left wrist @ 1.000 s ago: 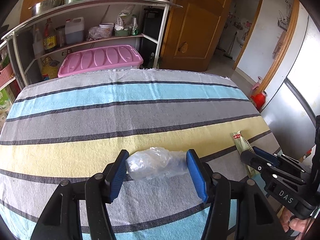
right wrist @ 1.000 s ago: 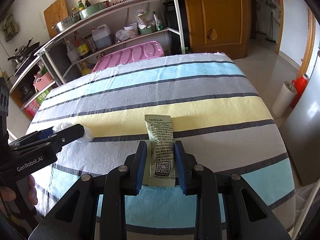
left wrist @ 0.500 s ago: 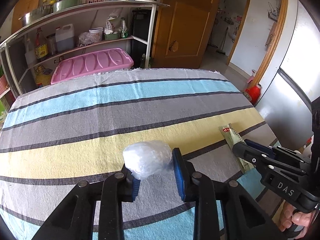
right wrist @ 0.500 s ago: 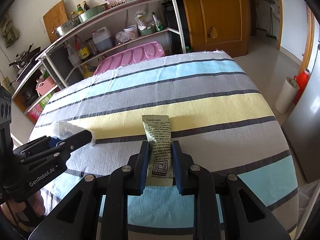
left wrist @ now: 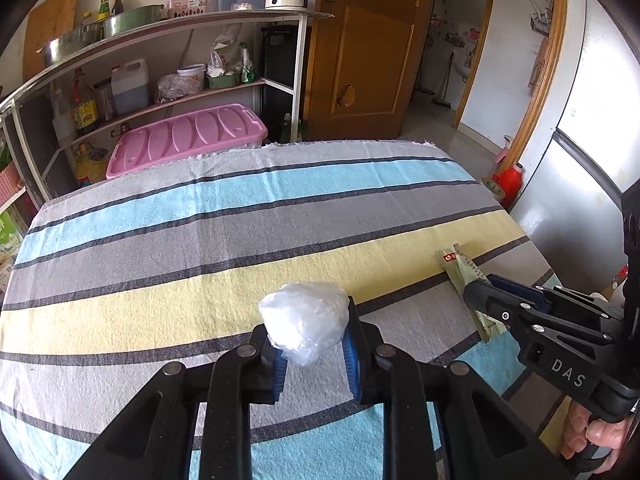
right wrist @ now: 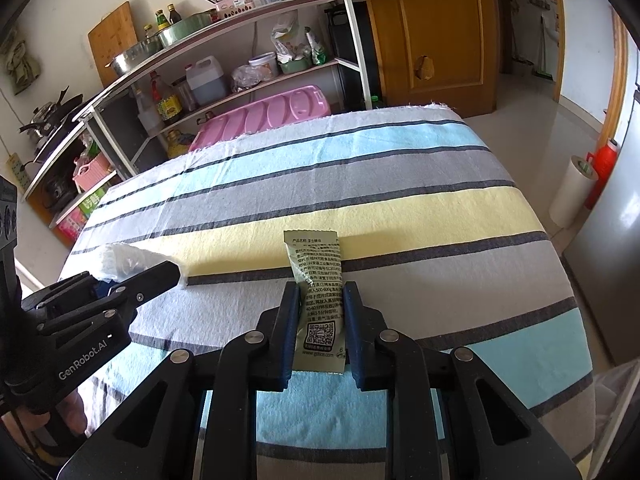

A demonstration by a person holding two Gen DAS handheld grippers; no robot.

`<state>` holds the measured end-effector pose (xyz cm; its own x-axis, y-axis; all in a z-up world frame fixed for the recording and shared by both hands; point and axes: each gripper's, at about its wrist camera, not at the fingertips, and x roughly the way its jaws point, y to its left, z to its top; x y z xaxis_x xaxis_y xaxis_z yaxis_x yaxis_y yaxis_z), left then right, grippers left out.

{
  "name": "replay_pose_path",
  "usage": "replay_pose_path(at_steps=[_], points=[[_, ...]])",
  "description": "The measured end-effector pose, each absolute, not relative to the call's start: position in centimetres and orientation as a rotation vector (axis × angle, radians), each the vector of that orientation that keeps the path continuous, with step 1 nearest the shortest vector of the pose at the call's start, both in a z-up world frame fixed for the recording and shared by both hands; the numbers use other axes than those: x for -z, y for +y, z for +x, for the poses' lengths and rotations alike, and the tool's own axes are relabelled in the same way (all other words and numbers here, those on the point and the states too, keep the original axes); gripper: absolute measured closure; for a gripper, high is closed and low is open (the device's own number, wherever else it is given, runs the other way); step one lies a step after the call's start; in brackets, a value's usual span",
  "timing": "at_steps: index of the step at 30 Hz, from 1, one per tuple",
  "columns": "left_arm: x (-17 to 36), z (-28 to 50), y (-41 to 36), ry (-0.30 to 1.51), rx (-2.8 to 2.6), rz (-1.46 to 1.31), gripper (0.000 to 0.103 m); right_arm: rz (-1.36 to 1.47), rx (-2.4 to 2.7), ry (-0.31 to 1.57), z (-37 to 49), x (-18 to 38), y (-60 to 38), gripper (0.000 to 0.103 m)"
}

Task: Collect trash
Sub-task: 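Carry the plastic bag and sachet over the white bin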

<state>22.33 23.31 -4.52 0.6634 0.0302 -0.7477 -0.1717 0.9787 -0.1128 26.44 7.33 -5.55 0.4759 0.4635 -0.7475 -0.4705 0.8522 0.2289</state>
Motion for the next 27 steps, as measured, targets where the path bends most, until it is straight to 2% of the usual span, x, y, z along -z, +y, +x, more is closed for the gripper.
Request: replay_pose_path(at_steps=[27], points=[[-1.1, 17.4, 17.1, 0.736, -0.038, -0.105, 0.08, 0.048, -0.529, 0.784, 21.3, 0.8, 0.6, 0.081]])
